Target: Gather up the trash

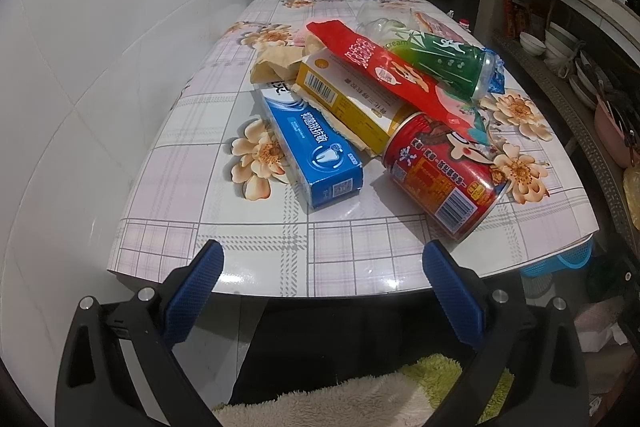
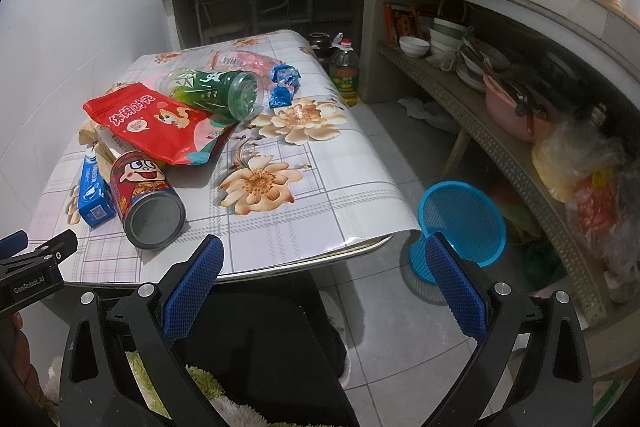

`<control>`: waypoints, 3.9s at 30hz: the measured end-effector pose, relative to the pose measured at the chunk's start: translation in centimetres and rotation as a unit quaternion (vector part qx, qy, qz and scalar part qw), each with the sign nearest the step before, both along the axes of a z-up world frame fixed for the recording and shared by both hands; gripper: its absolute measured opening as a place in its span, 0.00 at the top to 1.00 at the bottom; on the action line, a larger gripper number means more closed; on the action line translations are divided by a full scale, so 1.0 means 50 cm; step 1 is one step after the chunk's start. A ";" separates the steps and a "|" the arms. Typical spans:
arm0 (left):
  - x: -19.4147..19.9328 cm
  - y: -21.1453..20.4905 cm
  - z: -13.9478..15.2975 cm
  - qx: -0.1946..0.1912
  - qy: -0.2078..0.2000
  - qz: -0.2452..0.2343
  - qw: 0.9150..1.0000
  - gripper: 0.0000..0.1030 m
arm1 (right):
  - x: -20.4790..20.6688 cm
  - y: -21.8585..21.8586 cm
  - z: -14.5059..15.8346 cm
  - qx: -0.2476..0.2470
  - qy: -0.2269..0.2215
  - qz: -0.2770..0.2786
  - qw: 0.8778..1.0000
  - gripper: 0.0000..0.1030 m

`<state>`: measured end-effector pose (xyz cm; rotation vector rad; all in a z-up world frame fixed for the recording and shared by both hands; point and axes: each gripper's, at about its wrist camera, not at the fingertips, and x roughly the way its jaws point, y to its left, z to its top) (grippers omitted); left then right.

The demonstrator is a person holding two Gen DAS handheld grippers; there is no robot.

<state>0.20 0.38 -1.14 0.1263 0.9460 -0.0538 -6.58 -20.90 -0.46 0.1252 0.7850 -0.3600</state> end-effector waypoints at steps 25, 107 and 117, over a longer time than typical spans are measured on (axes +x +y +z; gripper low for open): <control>0.003 0.011 -0.002 -0.001 0.005 0.002 1.000 0.05 | 0.002 0.010 -0.004 0.001 -0.001 0.002 1.000 0.07; 0.275 -0.152 0.150 -0.135 -0.075 -0.260 0.953 0.05 | 0.220 -0.015 -0.064 0.095 -0.045 0.190 0.976 0.37; 0.457 -0.533 0.071 0.042 0.068 -0.404 0.911 0.18 | 0.194 -0.070 -0.068 0.091 -0.067 0.177 0.978 0.36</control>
